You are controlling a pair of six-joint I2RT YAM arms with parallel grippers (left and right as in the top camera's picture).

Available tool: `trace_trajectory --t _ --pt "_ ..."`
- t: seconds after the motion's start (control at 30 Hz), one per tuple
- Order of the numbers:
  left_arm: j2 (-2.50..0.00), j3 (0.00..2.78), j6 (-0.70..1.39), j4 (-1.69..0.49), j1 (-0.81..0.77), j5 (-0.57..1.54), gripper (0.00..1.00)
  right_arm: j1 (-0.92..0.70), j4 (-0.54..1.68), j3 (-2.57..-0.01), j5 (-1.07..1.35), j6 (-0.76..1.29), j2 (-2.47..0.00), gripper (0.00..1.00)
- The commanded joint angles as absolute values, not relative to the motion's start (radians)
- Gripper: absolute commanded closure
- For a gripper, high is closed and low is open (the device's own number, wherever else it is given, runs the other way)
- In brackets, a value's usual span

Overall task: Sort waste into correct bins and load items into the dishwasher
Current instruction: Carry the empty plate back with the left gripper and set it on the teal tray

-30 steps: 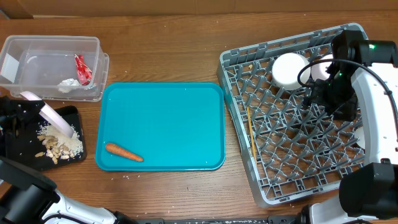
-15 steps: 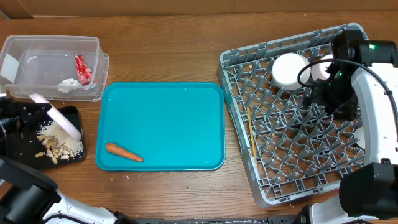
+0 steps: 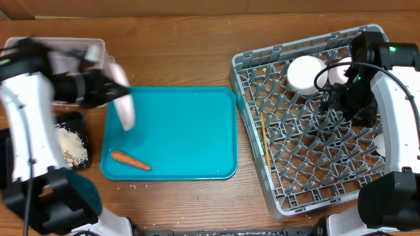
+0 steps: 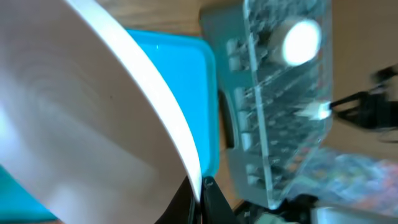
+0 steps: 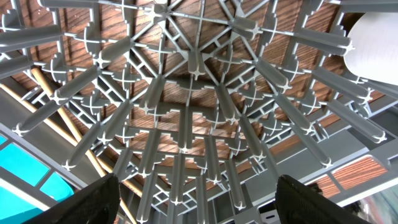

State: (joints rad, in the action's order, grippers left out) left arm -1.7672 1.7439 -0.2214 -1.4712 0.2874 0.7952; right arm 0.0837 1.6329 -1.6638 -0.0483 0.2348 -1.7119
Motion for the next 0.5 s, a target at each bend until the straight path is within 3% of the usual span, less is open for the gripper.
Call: trace_trajectory --t 0.0,0.23,0.47 --pt "-1.767 1.753 0.027 -1.407 0.099 0.543 0.96 0.085 1.628 -1.665 -0.043 0.232 -1.691 0.18" --pt "-1.89 1.753 0.214 -1.28 -0.29 0.257 0.96 0.084 1.634 -1.665 -0.043 0.232 -1.691 0.18" --pt "-2.095 1.753 0.286 -1.222 -0.493 0.065 0.96 0.086 1.637 -1.665 -0.043 0.232 -1.691 0.18"
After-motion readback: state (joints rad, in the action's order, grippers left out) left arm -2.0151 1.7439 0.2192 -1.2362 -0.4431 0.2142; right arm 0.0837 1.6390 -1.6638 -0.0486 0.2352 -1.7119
